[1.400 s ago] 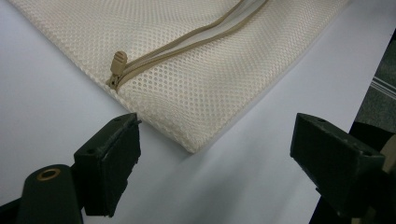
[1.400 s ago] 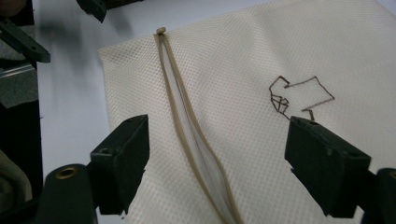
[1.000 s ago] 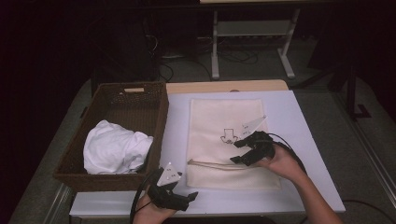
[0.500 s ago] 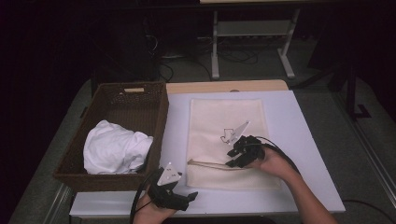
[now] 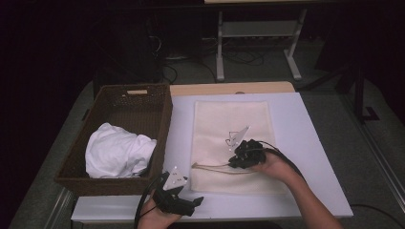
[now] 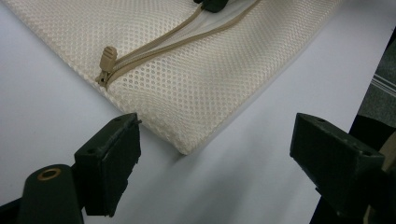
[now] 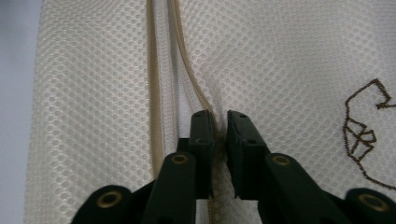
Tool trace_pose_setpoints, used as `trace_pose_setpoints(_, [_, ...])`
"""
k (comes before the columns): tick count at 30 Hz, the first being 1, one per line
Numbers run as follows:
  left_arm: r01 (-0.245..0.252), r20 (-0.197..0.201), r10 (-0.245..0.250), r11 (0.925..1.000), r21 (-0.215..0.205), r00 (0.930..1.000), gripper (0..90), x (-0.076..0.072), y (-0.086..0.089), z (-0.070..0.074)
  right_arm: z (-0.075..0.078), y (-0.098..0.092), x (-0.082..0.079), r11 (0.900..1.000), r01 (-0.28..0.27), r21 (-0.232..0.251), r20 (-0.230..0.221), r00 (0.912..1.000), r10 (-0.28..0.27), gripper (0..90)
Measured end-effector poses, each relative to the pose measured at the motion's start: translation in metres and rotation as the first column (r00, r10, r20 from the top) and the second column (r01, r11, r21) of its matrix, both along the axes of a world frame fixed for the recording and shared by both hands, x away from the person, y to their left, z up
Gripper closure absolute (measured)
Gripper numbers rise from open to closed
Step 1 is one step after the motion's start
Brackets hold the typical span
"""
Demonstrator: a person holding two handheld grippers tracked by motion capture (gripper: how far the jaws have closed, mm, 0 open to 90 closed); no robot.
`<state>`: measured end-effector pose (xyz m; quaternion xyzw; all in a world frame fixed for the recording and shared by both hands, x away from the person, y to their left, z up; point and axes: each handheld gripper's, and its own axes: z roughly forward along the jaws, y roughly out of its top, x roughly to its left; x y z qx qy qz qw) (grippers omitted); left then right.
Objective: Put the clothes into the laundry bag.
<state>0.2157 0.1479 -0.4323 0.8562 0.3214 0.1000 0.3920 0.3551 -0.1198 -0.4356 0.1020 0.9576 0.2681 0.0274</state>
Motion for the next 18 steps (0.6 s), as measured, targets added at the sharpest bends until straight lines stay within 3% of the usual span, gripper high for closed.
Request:
trace_pose_setpoints(3, [0.000,-0.002,0.000,1.0000,0.000,1.0000,15.6,0.000,0.000,0.000,0.000,0.000,0.001,1.000,0.004,0.001,0.002,1.0000,-0.004,83.9])
trace_pose_setpoints(6, [0.002,-0.001,-0.002,1.0000,0.002,1.0000,15.6,0.000,0.000,0.000,0.001,-0.001,0.005,1.000,0.015,0.008,-0.036,0.9992,-0.015,86.9])
trace_pose_setpoints(10, [0.002,-0.002,-0.002,1.0000,0.001,1.0000,15.7,0.000,0.000,0.001,0.003,-0.001,0.005,1.000,0.007,0.019,-0.048,0.9988,-0.006,87.6])
trace_pose_setpoints(18, [-0.001,-0.018,0.000,0.9994,-0.036,0.9998,16.1,0.001,0.000,0.003,0.014,-0.006,0.005,0.998,0.008,0.069,-0.064,0.9979,-0.003,87.8])
